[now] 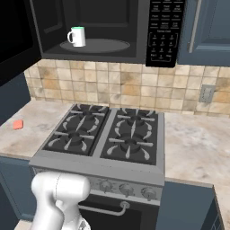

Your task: Close the microwave door.

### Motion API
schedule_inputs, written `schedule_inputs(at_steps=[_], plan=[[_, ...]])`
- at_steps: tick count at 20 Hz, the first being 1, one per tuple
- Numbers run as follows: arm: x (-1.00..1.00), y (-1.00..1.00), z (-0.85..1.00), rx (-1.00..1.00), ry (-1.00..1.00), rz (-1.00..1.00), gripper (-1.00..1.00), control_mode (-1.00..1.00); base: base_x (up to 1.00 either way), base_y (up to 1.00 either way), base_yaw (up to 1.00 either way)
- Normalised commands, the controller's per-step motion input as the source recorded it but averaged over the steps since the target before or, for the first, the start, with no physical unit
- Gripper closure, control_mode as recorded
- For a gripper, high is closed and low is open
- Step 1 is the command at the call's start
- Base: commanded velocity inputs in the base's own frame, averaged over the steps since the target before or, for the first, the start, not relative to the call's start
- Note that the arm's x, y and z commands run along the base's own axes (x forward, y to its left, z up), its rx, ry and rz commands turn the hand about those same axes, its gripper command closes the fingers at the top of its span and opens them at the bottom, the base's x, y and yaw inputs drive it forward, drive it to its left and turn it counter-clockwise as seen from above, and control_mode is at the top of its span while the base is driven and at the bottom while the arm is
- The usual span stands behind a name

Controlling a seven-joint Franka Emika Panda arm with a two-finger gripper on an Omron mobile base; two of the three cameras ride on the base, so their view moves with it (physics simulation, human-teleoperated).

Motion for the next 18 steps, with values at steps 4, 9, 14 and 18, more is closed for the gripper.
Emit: schedule_inputs(at_steps=[4,9,14,18], plan=[[0.00,0.48,-0.09,-0.12,0.07,-0.26,-1.00,-1.00,0.00,0.00,0.00],[0.00,0.46,-0.13,-0.10,0.10,-0.32,-1.00,-1.00,0.00,0.00,0.00],[0.09,0.60,-0.03,-0.09,0.00,-0.43,-1.00,-1.00,0.00,0.00,0.00],[0.17,0.70,-0.11,-0.12,-0.03,-0.60,-1.00,-1.00,0.00,0.00,0.00]])
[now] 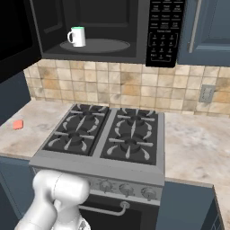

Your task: Close the microwave door.

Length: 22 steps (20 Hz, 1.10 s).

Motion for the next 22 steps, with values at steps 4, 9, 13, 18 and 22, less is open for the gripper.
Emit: schedule_inputs(at_steps=[4,9,13,18,22], plan=[[0.13,0.51,-0.09,-0.08,-0.04,-0.66,-1.00,-1.00,0.00,0.00,0.00],[0.00,0.33,-0.15,-0.01,-0.11,-0.67,-1.00,-1.00,0.00,0.00,0.00],[0.18,0.06,-0.08,0.00,-0.11,-0.48,-1.00,-1.00,0.00,0.00,0.00],[0.66,0.01,0.00,0.00,-0.01,-0.24,-1.00,-1.00,0.00,0.00,0.00],[0.81,0.13,-0.26,0.00,0.09,-0.03,-1.00,-1.00,0.00,0.00,0.00]])
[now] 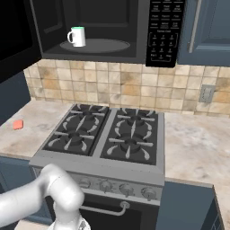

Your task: Close the microwave door.

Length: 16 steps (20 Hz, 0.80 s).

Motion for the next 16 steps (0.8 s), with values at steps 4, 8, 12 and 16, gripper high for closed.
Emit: schedule_inputs(at_steps=[4,8,12,16], plan=[[0.64,0.01,-0.24,0.03,0.07,0.00,-1.00,-1.00,0.00,0.00,0.00],[0.01,-0.06,0.25,0.03,0.00,0.01,-1.00,-1.00,0.00,0.00,0.00],[-0.27,-0.47,0.57,0.13,0.00,0.07,-1.00,-1.00,0.00,0.00,0.00],[-0.23,-0.87,0.30,0.21,0.00,0.13,-1.00,-1.00,0.00,0.00,0.00]])
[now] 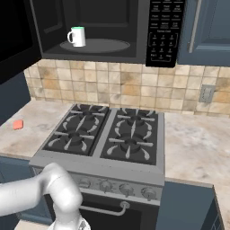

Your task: Close the microwave door.

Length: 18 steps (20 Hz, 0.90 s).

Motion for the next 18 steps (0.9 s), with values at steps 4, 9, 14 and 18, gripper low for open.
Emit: schedule_inputs(at_steps=[4,9,14,18], plan=[[-0.07,-1.00,0.05,0.24,0.00,0.20,-1.00,-1.00,0.00,0.00,0.00],[0.01,-1.00,0.00,0.22,0.00,0.28,-1.00,-1.00,0.00,0.00,0.00],[0.44,-1.00,0.00,0.11,0.00,0.39,-1.00,-1.00,0.00,0.00,0.00],[0.80,-1.00,0.00,0.02,0.00,0.44,-1.00,-1.00,0.00,0.00,0.00]])
